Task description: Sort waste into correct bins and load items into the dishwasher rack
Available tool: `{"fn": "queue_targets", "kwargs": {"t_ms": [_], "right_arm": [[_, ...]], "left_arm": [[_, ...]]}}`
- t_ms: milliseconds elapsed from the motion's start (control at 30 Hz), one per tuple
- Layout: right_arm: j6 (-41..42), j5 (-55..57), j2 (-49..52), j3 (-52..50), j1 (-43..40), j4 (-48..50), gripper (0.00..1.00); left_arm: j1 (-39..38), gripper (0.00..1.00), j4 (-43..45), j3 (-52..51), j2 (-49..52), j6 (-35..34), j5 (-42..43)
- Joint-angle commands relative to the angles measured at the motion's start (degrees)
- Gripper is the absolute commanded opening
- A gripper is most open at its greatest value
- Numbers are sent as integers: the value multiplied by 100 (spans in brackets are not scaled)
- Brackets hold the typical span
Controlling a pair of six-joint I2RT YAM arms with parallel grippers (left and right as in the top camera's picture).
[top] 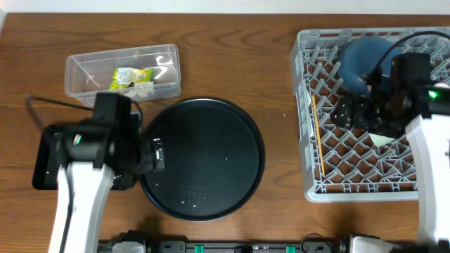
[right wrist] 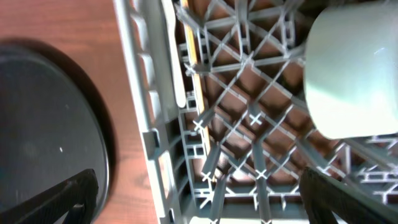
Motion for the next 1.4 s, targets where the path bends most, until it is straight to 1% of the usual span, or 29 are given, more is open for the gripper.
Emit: {"fn": "queue_targets", "kwargs": {"t_ms": [0, 67, 133, 233, 333, 433, 533, 733, 933, 1233, 1300, 1367], "right_arm": [[-79, 232, -868, -310, 63, 297, 99], [-48, 673, -1506, -741, 234, 726, 99], [240, 1296, -2262, -1290, 444, 1185, 99], [361, 1611, -3187, -1956, 579, 1703, 99], [361, 1572, -3866, -2328, 579, 1777, 99], [358, 1572, -4301, -2441, 579, 1541, 99], [358, 1572, -4507, -2441, 579, 1154, 99], [358, 1572, -4533, -2441, 579, 372, 99], [358, 1572, -4533, -2441, 579, -92, 99], [356, 1591, -4577, -2444, 577, -190, 99], [358, 1488, -4739, -2461, 564, -81, 99], [343, 1445, -4951, -2551, 590, 227, 99]], "left_arm": [[31, 98, 175, -225, -1056, 118, -236], [31, 98, 417, -426, -1779, 61, -234], [31, 98, 636, -638, -2441, -149, -236], [31, 98, 942, -732, -3189, -166, -232], [31, 98, 1137, -732, -3650, -164, -234], [31, 98, 1036, -732, -3943, -164, -234], [31, 98, 896, -732, -4037, -164, -234], [31, 98, 872, -732, -4030, -164, -234], [31, 98, 872, -732, -4030, -164, -234], [31, 98, 872, -732, -4030, -164, -234], [31, 98, 872, -732, -4030, -164, -234], [31, 98, 872, -732, -4030, -164, -234]]}}
